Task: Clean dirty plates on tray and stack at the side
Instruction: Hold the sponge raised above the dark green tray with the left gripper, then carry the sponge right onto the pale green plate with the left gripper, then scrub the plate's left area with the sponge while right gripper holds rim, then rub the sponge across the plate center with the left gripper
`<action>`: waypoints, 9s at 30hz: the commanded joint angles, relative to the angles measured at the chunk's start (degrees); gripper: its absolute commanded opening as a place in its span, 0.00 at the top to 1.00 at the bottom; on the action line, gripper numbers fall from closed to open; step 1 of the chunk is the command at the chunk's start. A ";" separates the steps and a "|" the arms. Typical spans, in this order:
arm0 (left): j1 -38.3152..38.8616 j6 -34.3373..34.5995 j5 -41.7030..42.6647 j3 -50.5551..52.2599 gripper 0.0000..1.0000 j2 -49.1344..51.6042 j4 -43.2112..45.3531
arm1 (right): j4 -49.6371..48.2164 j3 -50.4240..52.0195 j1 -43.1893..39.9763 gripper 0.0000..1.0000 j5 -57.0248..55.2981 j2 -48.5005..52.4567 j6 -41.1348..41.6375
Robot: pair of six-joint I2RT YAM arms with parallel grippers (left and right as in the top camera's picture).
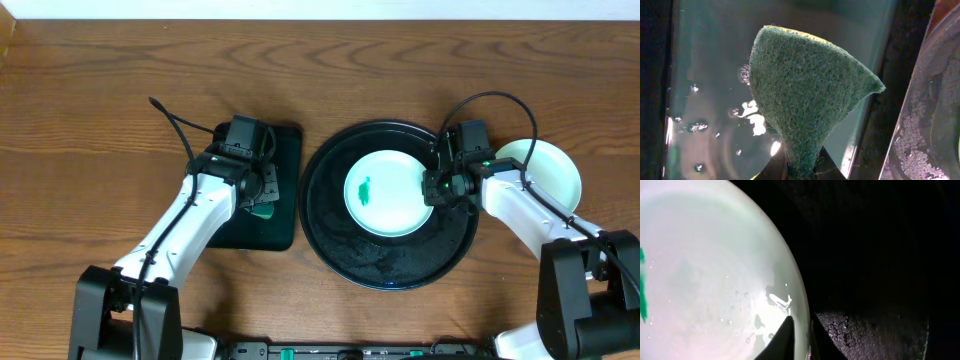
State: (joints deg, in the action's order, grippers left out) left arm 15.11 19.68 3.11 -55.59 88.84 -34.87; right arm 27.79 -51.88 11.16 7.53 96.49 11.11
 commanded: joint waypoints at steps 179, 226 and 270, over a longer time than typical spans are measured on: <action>20.68 13.44 0.31 -16.72 0.92 29.29 4.50 | -8.31 4.85 2.08 0.99 7.34 0.28 4.55; 24.06 12.96 4.09 -18.43 0.92 12.09 6.86 | -8.57 4.85 2.45 0.99 7.76 0.28 4.52; 24.24 8.44 8.00 -16.74 0.92 31.08 11.76 | -8.72 4.85 2.45 0.99 7.76 0.28 4.50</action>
State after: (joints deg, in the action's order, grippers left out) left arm 38.76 28.47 2.55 -73.43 114.65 -24.69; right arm 19.18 -47.59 13.06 15.66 96.49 16.03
